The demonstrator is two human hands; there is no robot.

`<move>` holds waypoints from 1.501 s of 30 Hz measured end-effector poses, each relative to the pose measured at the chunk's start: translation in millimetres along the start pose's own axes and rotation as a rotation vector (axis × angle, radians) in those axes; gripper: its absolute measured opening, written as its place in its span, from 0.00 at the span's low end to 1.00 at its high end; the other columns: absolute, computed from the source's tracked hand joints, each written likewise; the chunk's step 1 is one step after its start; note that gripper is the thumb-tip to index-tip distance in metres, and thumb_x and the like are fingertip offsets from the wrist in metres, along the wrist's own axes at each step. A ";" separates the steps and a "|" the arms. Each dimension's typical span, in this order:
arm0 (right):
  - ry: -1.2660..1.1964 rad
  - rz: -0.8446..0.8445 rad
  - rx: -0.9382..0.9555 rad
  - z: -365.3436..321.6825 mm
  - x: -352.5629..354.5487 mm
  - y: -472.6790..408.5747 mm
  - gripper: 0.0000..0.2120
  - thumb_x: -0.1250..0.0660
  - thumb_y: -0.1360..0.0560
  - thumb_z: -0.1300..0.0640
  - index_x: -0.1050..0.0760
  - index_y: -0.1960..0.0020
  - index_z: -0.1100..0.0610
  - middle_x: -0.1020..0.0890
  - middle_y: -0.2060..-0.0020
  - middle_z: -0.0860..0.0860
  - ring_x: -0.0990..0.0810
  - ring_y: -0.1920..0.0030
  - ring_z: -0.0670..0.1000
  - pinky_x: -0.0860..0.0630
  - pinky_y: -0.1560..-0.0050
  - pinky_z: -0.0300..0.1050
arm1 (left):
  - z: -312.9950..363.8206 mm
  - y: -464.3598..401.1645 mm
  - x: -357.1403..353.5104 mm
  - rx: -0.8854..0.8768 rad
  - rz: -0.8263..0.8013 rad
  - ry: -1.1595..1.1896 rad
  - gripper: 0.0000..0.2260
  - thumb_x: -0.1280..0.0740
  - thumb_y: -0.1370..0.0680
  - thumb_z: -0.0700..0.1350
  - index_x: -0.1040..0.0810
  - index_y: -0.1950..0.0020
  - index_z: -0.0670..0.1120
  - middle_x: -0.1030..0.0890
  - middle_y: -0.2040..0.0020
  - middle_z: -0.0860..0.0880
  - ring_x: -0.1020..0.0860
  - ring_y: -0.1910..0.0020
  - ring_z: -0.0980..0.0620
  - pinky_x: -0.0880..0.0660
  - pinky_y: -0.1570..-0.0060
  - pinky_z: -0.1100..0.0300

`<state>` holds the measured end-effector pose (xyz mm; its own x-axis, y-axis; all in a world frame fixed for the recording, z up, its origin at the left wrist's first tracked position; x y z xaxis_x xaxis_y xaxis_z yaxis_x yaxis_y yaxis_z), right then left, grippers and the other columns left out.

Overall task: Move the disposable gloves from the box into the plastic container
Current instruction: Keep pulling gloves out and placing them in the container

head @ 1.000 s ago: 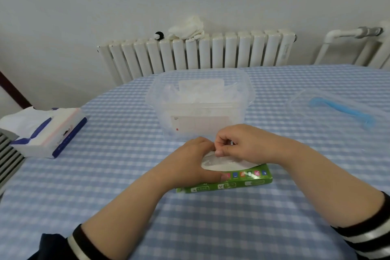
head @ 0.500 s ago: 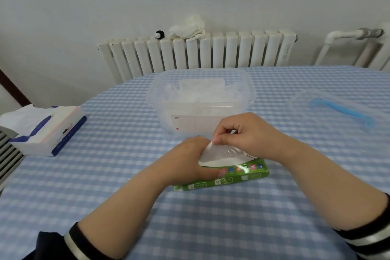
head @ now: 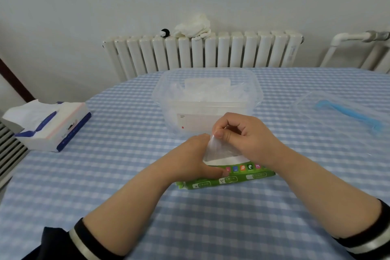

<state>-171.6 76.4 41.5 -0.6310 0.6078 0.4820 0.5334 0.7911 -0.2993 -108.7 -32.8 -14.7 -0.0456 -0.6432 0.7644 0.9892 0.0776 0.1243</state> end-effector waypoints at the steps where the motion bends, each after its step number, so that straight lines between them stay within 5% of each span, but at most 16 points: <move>1: -0.007 0.000 0.001 0.0 -1.0 0.4 0.06 0.33 0.23 0.61 0.21 0.58 0.52 0.17 0.60 0.47 0.20 0.57 0.49 0.24 0.54 0.39 | 0.3 0.4 -0.6 -0.001 0.002 0.006 0.26 0.25 0.34 0.59 0.27 0.39 0.56 0.20 0.46 0.58 0.21 0.49 0.57 0.21 0.48 0.52; 6: 0.050 -0.112 -0.126 3.8 -0.9 -5.0 0.06 0.31 0.24 0.51 0.21 0.58 0.53 0.16 0.60 0.49 0.20 0.59 0.50 0.24 0.58 0.40 | 5.0 1.9 -5.7 -0.017 -0.022 -0.083 0.30 0.24 0.32 0.58 0.30 0.34 0.52 0.24 0.45 0.56 0.25 0.47 0.55 0.23 0.45 0.54; 9: 0.234 -0.188 -0.258 7.4 5.4 -7.1 0.27 0.40 0.34 0.32 0.21 0.55 0.55 0.18 0.59 0.49 0.21 0.59 0.51 0.24 0.57 0.46 | 9.5 3.4 -6.3 -0.061 -0.019 -0.130 0.35 0.25 0.31 0.60 0.34 0.29 0.53 0.27 0.46 0.57 0.28 0.46 0.56 0.27 0.43 0.57; 11: 0.341 -0.276 -0.316 9.9 0.1 -3.2 0.32 0.44 0.36 0.28 0.25 0.58 0.58 0.24 0.67 0.46 0.27 0.68 0.47 0.29 0.63 0.43 | 8.0 3.4 -5.9 -0.071 -0.010 -0.137 0.34 0.25 0.32 0.61 0.33 0.30 0.54 0.28 0.46 0.58 0.28 0.45 0.56 0.28 0.43 0.57; 13: 0.369 -0.344 -0.363 14.8 -5.2 2.1 0.28 0.41 0.31 0.30 0.28 0.62 0.56 0.29 0.71 0.46 0.31 0.71 0.45 0.32 0.66 0.40 | 6.7 2.6 -5.5 -0.076 -0.001 -0.147 0.30 0.25 0.33 0.63 0.30 0.35 0.55 0.26 0.45 0.58 0.29 0.45 0.56 0.27 0.43 0.56; 19: 0.177 -0.259 -0.206 0.6 0.9 -0.3 0.05 0.29 0.25 0.53 0.20 0.59 0.52 0.20 0.68 0.41 0.24 0.66 0.41 0.28 0.63 0.35 | 0.7 0.8 -6.6 -0.051 -0.006 -0.135 0.30 0.25 0.34 0.63 0.30 0.37 0.56 0.28 0.46 0.59 0.30 0.45 0.57 0.27 0.42 0.55; 22: 0.099 -0.167 -0.085 -7.7 -3.8 -1.2 0.06 0.30 0.25 0.58 0.20 0.60 0.52 0.17 0.62 0.46 0.21 0.60 0.46 0.24 0.57 0.40 | 1.2 1.6 -5.5 -0.034 -0.033 -0.080 0.27 0.23 0.33 0.58 0.31 0.38 0.59 0.30 0.49 0.64 0.29 0.44 0.57 0.27 0.42 0.56; 25: -0.080 -0.031 -0.014 -9.5 3.8 -2.5 0.11 0.32 0.24 0.64 0.23 0.61 0.51 0.20 0.66 0.39 0.23 0.63 0.39 0.28 0.62 0.32 | 6.1 1.6 -1.7 -0.058 -0.044 -0.037 0.23 0.22 0.31 0.52 0.29 0.42 0.59 0.25 0.46 0.60 0.25 0.46 0.58 0.24 0.44 0.56; 28: -0.216 0.086 0.011 -7.1 11.4 -3.0 0.10 0.33 0.23 0.65 0.23 0.61 0.54 0.22 0.67 0.42 0.27 0.66 0.42 0.30 0.68 0.34 | 2.8 -0.1 -3.2 -0.048 -0.071 -0.057 0.22 0.23 0.30 0.54 0.31 0.43 0.59 0.27 0.50 0.63 0.25 0.49 0.60 0.24 0.46 0.60; 32: -0.454 0.194 -0.043 -14.3 31.3 -11.7 0.07 0.36 0.25 0.53 0.24 0.61 0.51 0.25 0.66 0.49 0.29 0.69 0.46 0.29 0.68 0.37 | -5.9 -4.7 -9.4 -0.025 -0.070 -0.230 0.31 0.27 0.37 0.70 0.29 0.42 0.54 0.25 0.47 0.56 0.27 0.48 0.54 0.24 0.48 0.52; 37: 0.142 -0.068 -0.184 -20.1 25.8 -6.9 0.38 0.55 0.35 0.24 0.22 0.52 0.52 0.17 0.57 0.47 0.19 0.55 0.46 0.25 0.51 0.43 | -10.9 -6.8 -11.2 -0.029 -0.042 -0.238 0.36 0.32 0.40 0.74 0.28 0.40 0.54 0.24 0.45 0.55 0.26 0.46 0.53 0.25 0.46 0.50; 39: 0.363 -0.181 -0.265 -10.5 14.1 -1.5 0.46 0.59 0.39 0.20 0.22 0.54 0.57 0.18 0.58 0.51 0.20 0.55 0.50 0.25 0.50 0.46 | -7.3 -4.8 -10.4 -0.052 -0.047 -0.189 0.34 0.29 0.37 0.70 0.28 0.37 0.55 0.24 0.44 0.57 0.26 0.45 0.54 0.25 0.44 0.52; 42: 0.374 -0.259 -0.335 0.6 12.5 -0.7 0.33 0.45 0.30 0.29 0.25 0.62 0.59 0.19 0.66 0.54 0.21 0.63 0.53 0.26 0.58 0.47 | 0.2 0.0 -8.3 -0.080 -0.045 -0.150 0.33 0.25 0.35 0.64 0.32 0.34 0.58 0.26 0.43 0.58 0.28 0.43 0.55 0.26 0.41 0.54; 45: 0.076 -0.291 -0.365 1.6 20.3 -0.2 0.19 0.30 0.29 0.43 0.19 0.56 0.61 0.15 0.60 0.55 0.17 0.58 0.50 0.22 0.51 0.45 | -1.6 -0.3 -7.9 -0.068 -0.034 -0.181 0.34 0.25 0.36 0.65 0.33 0.35 0.58 0.27 0.43 0.57 0.30 0.42 0.55 0.27 0.40 0.53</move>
<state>-185.4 88.7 50.0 -0.7478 0.3464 0.5663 0.5119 0.8441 0.1596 -108.4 -29.0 -21.8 -0.0973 -0.4968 0.8624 0.9935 0.0029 0.1138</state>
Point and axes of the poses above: each hand's wrist, its own y-axis away from the middle knuckle, its own x-axis out of the back of the hand, z = x × y, the point moved 6 cm from there along -y, towards the middle knuckle
